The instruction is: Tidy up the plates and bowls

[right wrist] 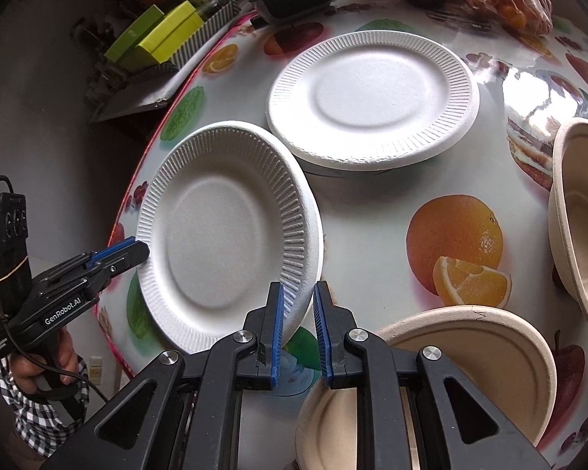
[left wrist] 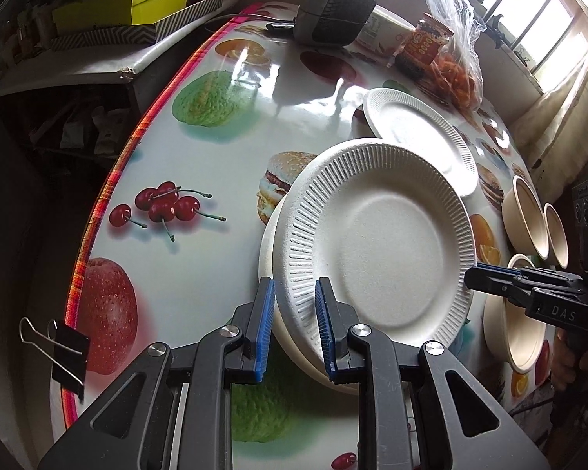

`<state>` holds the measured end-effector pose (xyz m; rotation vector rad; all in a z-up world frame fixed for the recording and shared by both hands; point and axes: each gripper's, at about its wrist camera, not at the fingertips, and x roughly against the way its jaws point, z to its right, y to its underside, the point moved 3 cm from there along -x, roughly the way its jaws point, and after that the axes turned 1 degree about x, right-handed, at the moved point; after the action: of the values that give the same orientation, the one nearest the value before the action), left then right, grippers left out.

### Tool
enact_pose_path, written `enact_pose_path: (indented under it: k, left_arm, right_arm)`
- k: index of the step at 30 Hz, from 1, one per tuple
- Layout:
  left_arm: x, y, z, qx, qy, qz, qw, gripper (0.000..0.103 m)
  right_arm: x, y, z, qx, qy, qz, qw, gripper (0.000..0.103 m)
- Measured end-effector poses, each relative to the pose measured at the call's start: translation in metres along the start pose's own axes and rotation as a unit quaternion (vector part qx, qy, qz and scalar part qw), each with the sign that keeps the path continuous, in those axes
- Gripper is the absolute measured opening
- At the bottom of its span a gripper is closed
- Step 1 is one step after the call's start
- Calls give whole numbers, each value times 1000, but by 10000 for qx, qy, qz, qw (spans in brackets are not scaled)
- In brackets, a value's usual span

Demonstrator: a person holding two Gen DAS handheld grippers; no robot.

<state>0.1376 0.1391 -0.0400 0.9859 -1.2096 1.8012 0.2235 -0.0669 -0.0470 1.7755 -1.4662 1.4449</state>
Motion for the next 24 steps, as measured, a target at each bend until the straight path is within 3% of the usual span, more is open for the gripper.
enact_pose_path:
  k: [12,15,17,24]
  left_arm:
    - [-5,3,-1,2,-35,-128,9999,23]
    - [-4,3,-2,19,-19,-111,9999,28]
    - [-1,3,-3,15,-33,-54,10000,37]
    - [11,2,-6,39,5,171,9998,39]
  right_arm:
    - [-5,0,-7,159,132,-28,9998,19]
    - [-3,2,-10,267,208,11,9994,28]
    - [1,3,-12,365,289,97,9989,35]
    - [13,9,-11,675,606,246,9956,37]
